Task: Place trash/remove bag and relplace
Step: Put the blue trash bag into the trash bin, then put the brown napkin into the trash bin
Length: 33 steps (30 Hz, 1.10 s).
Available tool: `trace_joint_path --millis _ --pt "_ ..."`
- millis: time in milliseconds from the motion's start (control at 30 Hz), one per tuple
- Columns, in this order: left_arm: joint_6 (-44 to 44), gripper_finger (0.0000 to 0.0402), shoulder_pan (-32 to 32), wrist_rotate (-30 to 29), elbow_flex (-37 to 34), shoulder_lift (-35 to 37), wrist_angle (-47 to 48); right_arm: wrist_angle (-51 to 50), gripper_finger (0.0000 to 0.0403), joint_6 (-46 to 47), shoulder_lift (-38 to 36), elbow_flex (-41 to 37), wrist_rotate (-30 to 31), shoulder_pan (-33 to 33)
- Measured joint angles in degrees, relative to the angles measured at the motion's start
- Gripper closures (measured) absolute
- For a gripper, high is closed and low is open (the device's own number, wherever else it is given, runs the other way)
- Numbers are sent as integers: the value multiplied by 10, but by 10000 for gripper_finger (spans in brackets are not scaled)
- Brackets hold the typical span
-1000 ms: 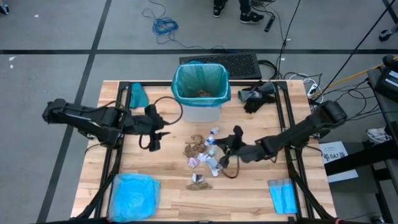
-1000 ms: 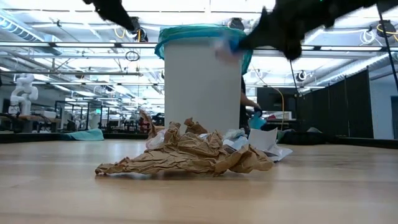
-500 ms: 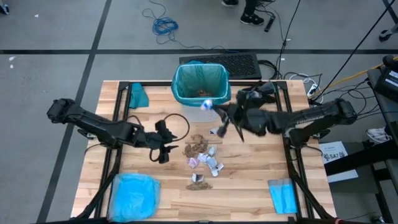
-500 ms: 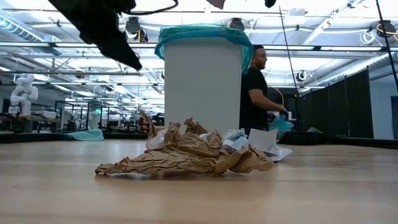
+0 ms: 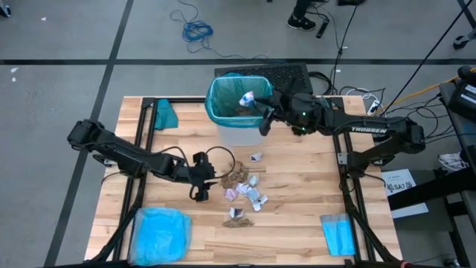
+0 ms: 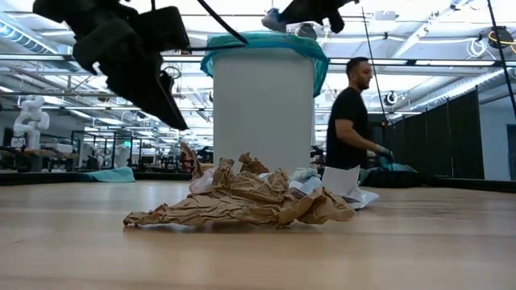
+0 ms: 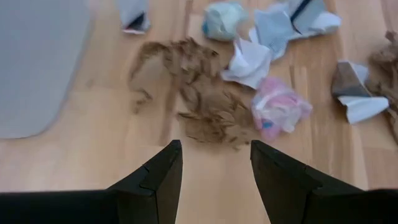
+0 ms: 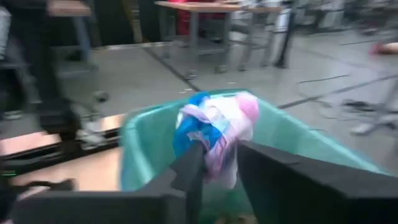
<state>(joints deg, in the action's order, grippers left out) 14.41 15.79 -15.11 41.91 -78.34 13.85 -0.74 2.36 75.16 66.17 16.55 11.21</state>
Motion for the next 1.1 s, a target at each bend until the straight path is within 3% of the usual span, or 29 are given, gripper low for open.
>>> trace_joint_path --millis 267,433,633,733,867,1100 --pt "-10 217 0 8 0 -68 -66 -25 172 20 0 0 -103 3" --pt "-17 217 -2 11 0 -116 -129 -64 129 56 0 0 -109 1" --pt "3 236 -9 -26 0 -162 -132 -77 133 69 0 0 -104 -28" --pt "3 285 -8 -39 0 -169 -134 -78 145 70 0 0 -84 -52" --pt "-1 381 -8 -45 0 -166 -135 -95 158 72 0 0 -42 -92" --pt "-2 398 12 -47 11 -146 -135 -168 177 98 0 0 45 -187"
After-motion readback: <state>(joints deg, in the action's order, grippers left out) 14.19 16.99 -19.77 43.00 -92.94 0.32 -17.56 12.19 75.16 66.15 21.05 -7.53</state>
